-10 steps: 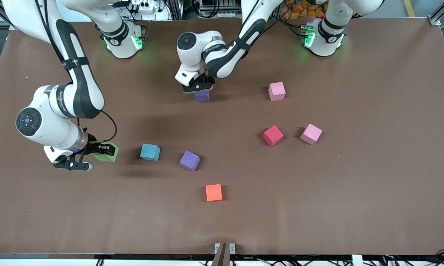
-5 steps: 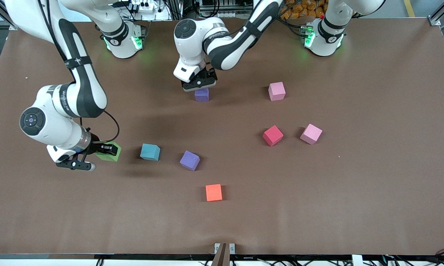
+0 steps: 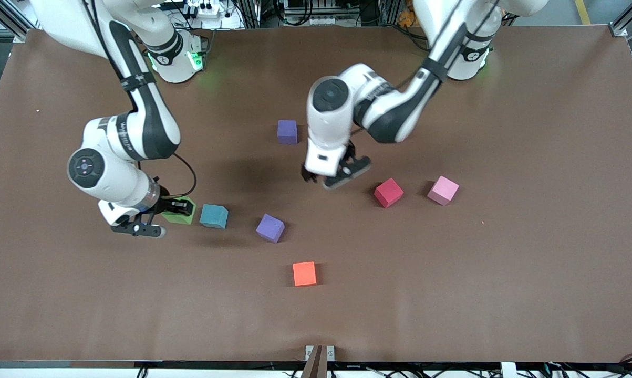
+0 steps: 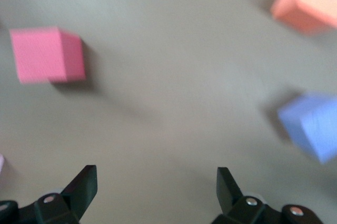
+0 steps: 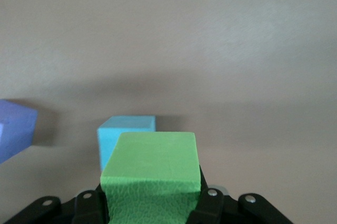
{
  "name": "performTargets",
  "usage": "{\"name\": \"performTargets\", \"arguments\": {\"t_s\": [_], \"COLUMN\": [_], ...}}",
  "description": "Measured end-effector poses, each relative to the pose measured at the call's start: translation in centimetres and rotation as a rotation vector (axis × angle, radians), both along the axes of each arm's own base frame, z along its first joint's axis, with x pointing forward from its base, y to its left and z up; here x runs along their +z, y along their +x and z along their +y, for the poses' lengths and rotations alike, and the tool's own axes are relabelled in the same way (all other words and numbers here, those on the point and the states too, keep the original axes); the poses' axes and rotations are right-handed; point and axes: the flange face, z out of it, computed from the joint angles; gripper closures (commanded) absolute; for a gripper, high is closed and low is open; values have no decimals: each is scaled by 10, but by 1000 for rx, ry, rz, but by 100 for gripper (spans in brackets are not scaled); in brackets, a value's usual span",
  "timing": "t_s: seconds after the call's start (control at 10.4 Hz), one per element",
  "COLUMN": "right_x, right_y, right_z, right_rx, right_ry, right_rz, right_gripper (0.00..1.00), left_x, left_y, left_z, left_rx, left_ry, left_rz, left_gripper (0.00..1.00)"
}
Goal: Arrange blocks into number 1
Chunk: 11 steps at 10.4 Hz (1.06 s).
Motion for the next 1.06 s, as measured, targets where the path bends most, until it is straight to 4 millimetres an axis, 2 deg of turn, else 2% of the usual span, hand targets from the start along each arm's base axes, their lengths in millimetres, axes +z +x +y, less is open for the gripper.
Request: {"name": "performTargets", "arguments": {"t_s": [0.1,0.29,0.48,0.68,0.77,0.87,1.06], "right_x": [-3,-9,-18,-31,-39,-46,-64], "right_y": [-7,-23,-43,-74,-91,-105,-130], "right_z": [21,69,128,191,215,231,243], "right_rx": [4,4,-10,-13,-4,9,40], "right_ry": [-3,22,45,40,32,23,-3], "right_rz": [7,16,0,-10,-1,11,44], "right_gripper": [42,42,42,43,43,43,43], "left_x": [-2,-5,-13,-28,-31,-31,-31], "left_y": [22,54,70,75,76,77,77], "left_z": [27,72,101,111,114,115,115], "left_rx": [31,83,126,142,147,149,150], "left_ry": [5,12,22,33,35,35,35], "left_rz": [1,4,17,37,41,42,41], "left_gripper": [0,0,0,0,0,0,0]}}
